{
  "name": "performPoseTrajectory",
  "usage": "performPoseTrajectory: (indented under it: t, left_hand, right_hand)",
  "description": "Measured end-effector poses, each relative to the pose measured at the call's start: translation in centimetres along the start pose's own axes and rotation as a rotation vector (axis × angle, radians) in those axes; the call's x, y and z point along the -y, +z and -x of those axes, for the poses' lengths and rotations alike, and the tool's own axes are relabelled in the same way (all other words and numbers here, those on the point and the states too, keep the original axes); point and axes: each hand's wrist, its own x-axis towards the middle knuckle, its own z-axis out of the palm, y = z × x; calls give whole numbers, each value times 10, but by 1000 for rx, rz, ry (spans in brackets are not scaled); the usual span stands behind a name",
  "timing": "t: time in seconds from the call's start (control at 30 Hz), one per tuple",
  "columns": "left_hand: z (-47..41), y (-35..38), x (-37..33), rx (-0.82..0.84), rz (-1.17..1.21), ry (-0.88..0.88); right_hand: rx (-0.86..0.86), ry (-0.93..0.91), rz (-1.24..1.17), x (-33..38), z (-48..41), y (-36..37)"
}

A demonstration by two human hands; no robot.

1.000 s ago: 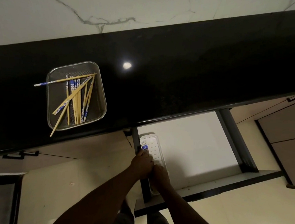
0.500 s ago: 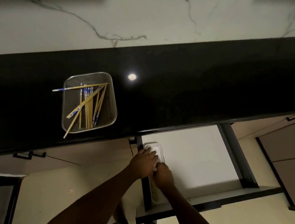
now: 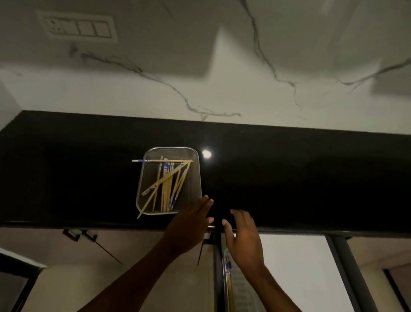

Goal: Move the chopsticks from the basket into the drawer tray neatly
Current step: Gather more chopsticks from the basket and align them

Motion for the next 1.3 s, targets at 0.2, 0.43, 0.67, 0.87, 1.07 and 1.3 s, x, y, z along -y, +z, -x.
performPoseTrajectory:
  t: [0.2,0.43,0.67,0.87,1.07,1.3]
  left_hand:
    - [-1,-52,52,-133,-44,-107]
    - [4,-78,107,-162,-34,-287]
    - [23,-73,145,-113,23,-424]
    - [34,-67,167,-77,10,-451]
    - [37,-66,181,-108,51,-485]
    - [25,-76,179,-178,186,-476]
  right_hand:
    - [0,-126,-47,62,-65,13]
    - [202,-291,-18,125,-118,62]
    - [485,-269,120,156,-140,116]
    - [510,-373,344,171,-149,142]
    - [439,-421,289,162,-157,145]
    - [235,-221,-168,157,-164,109]
